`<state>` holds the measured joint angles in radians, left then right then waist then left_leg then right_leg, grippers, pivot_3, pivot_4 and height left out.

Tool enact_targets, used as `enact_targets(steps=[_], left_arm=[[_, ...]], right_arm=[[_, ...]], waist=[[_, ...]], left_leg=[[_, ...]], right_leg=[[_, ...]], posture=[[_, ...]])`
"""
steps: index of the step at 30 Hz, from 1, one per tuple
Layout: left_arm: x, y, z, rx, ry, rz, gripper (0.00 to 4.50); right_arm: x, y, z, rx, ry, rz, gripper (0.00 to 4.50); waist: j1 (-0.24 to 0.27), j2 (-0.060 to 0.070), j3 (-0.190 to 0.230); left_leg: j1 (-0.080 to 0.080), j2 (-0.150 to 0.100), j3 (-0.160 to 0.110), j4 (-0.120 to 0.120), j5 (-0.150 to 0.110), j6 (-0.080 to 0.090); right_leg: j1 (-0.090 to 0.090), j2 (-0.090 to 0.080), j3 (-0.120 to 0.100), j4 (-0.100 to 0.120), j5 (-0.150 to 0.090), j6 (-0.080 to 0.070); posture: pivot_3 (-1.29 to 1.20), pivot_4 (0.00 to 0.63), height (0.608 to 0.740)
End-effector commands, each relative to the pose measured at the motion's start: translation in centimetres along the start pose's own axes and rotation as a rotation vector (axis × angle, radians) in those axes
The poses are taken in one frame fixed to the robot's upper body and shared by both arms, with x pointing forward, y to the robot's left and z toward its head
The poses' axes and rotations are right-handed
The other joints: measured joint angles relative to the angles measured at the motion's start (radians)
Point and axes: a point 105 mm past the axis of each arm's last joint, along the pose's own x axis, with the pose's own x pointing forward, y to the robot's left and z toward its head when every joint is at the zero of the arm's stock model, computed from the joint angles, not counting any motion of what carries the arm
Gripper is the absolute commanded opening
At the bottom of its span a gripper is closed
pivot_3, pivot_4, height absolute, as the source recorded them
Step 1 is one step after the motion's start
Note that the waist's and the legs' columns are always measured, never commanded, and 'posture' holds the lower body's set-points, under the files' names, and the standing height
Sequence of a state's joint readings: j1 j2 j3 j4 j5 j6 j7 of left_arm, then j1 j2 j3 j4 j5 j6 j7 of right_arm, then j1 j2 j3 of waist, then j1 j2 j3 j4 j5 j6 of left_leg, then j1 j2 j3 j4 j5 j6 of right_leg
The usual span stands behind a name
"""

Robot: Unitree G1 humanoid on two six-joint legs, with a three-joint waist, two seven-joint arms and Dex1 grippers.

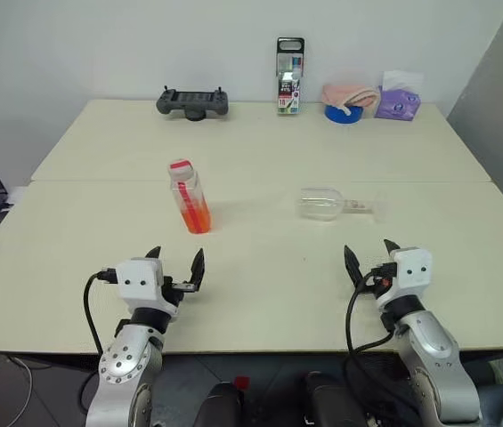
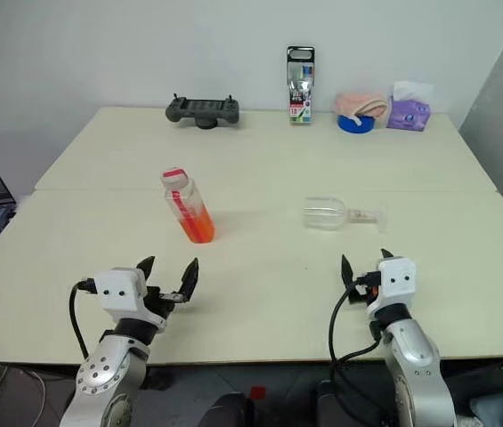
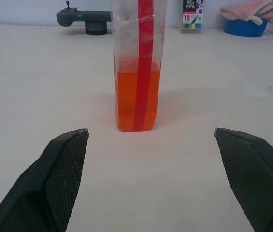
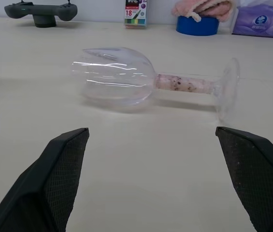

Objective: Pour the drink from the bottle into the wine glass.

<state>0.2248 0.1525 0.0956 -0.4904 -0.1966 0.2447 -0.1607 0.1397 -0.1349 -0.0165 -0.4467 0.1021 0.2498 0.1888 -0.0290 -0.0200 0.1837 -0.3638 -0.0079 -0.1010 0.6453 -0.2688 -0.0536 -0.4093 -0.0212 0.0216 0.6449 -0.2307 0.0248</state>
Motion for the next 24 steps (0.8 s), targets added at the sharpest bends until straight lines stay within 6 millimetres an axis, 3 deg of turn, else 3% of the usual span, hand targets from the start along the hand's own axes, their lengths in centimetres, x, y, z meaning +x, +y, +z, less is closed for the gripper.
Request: enact_targets(steps=[1,6,9,12,16,24], left_arm=[[0.0,-0.6,1.3,0.026,-0.041,-0.007,4.46],[0.0,-0.8,1.2,-0.007,-0.043,-0.001,4.46],[0.2,-0.4,1.7,0.004,-0.063,0.029,4.46],[0.7,0.0,2.1,-0.010,-0.078,0.064,4.46],[1.3,0.0,2.3,-0.020,-0.081,0.078,4.46],[4.7,0.5,4.4,0.083,-0.138,0.111,4.46]], right_arm=[[0.0,0.2,1.6,-0.016,-0.069,0.008,4.50],[0.3,0.2,1.4,-0.026,-0.062,0.009,4.50],[0.7,1.3,0.9,-0.041,-0.018,0.095,4.50],[1.4,2.0,1.8,0.022,-0.027,0.171,4.50],[1.9,3.1,3.0,-0.037,-0.046,0.306,4.50],[3.2,7.7,6.6,-0.069,-0.049,0.688,4.50]], waist=[[0.000,0.000,0.000],[0.000,0.000,0.000],[0.000,0.000,0.000],[0.000,0.000,0.000],[0.000,-0.001,0.000],[0.000,-0.001,0.001]], left_leg=[[0.000,0.000,0.000,0.000,0.000,0.000],[0.000,0.000,0.000,-0.001,0.000,0.000],[0.000,0.000,0.000,0.000,0.000,0.000],[0.000,0.000,0.000,0.000,0.000,0.000],[-0.001,0.000,-0.001,0.000,0.000,0.000],[0.000,0.000,-0.004,0.000,0.000,-0.001]], right_leg=[[0.000,0.000,0.000,0.000,0.000,0.000],[0.000,0.000,0.000,0.000,0.000,0.000],[0.000,0.000,0.000,0.000,0.000,0.000],[0.000,0.000,0.000,0.000,0.000,0.000],[0.000,0.000,-0.001,-0.001,0.001,0.002],[0.001,0.001,-0.004,0.001,0.002,0.004]], posture=[[0.00,0.150,0.740],[0.00,0.150,0.740],[0.00,0.150,0.740],[0.00,0.150,0.740],[0.00,0.150,0.740],[0.00,0.150,0.740]])
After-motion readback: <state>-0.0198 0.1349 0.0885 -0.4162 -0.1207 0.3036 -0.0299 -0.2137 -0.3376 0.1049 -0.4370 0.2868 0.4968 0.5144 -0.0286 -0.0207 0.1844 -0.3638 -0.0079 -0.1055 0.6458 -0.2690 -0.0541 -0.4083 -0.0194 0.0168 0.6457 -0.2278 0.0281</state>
